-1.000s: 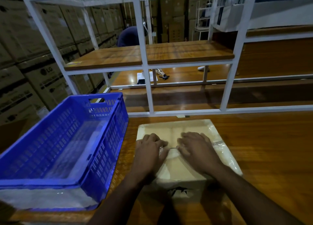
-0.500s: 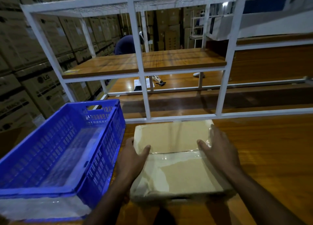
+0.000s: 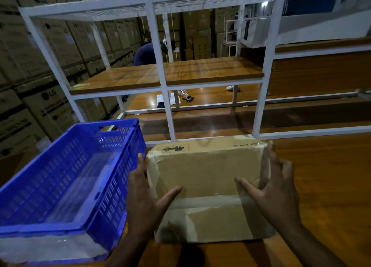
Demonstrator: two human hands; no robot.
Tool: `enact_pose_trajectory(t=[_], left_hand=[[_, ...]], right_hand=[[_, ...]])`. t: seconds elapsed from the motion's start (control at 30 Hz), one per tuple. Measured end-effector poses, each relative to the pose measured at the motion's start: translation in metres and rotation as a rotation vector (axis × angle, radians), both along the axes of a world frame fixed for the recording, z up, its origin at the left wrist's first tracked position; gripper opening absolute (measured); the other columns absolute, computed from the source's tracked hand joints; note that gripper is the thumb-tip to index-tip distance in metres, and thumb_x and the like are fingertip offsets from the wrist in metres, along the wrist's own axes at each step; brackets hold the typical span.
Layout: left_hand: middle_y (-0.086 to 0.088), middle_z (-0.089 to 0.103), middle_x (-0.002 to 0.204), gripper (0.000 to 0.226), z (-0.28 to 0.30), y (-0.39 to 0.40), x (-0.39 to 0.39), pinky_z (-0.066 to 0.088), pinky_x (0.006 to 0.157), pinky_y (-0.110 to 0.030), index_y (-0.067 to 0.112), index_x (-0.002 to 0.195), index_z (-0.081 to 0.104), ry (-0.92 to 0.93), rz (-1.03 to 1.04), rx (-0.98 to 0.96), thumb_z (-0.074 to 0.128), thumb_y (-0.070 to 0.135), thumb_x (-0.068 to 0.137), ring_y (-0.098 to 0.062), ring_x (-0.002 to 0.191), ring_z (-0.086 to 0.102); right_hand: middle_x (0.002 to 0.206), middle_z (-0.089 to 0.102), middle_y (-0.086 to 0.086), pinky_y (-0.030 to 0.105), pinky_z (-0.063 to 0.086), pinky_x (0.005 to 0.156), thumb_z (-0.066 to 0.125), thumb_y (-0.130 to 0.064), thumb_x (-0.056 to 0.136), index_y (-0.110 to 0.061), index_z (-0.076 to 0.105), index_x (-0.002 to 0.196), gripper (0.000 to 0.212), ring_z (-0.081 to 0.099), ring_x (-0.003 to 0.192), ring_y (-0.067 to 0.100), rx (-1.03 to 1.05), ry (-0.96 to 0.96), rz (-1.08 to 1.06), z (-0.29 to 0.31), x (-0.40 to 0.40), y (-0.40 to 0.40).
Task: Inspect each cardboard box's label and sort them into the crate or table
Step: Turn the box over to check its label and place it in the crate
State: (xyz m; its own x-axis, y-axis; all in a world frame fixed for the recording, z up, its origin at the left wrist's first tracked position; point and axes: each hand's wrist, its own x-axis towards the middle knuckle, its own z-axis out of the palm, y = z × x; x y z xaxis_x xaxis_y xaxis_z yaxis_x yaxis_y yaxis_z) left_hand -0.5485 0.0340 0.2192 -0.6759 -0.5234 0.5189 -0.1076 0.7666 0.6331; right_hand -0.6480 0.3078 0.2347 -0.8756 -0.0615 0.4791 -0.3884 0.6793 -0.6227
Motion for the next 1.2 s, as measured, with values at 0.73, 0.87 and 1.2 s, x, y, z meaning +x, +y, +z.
enact_pose_trajectory(t=[0.73, 0.87, 1.2], left_hand=[[0.001, 0.063, 0.137, 0.074, 0.011, 0.031, -0.007, 0.006, 0.121, -0.062, 0.016, 0.128, 0.067, -0.110, -0.114, -0.650, 0.059, 0.073, 0.082, -0.023, 0.147, 0.034], [-0.001, 0.060, 0.141, 0.075, 0.005, 0.037, -0.012, 0.027, 0.120, -0.048, 0.014, 0.135, 0.062, -0.165, -0.181, -0.610, 0.055, 0.072, 0.087, -0.015, 0.138, 0.047], [0.000, 0.065, 0.133, 0.071, 0.014, 0.040, -0.015, 0.045, 0.106, -0.039, 0.016, 0.127, 0.067, -0.143, -0.193, -0.549, 0.057, 0.071, 0.084, -0.015, 0.125, 0.059]], right_hand=[[0.136, 0.057, -0.001, 0.060, 0.013, 0.118, 0.058, -0.069, 0.079, -0.026, 0.063, 0.105, 0.051, 0.039, 0.139, 0.017, 0.378, 0.271, 0.176, 0.010, 0.001, -0.008], [0.134, 0.061, -0.005, 0.043, 0.027, 0.116, 0.040, -0.076, 0.085, -0.023, 0.062, 0.127, 0.070, 0.051, 0.128, 0.012, 0.432, 0.203, 0.285, 0.007, 0.011, -0.029], [0.129, 0.064, -0.006, 0.035, 0.035, 0.107, 0.033, -0.072, 0.089, -0.023, 0.066, 0.123, 0.067, 0.057, 0.121, 0.011, 0.371, 0.154, 0.248, 0.008, 0.015, -0.040]])
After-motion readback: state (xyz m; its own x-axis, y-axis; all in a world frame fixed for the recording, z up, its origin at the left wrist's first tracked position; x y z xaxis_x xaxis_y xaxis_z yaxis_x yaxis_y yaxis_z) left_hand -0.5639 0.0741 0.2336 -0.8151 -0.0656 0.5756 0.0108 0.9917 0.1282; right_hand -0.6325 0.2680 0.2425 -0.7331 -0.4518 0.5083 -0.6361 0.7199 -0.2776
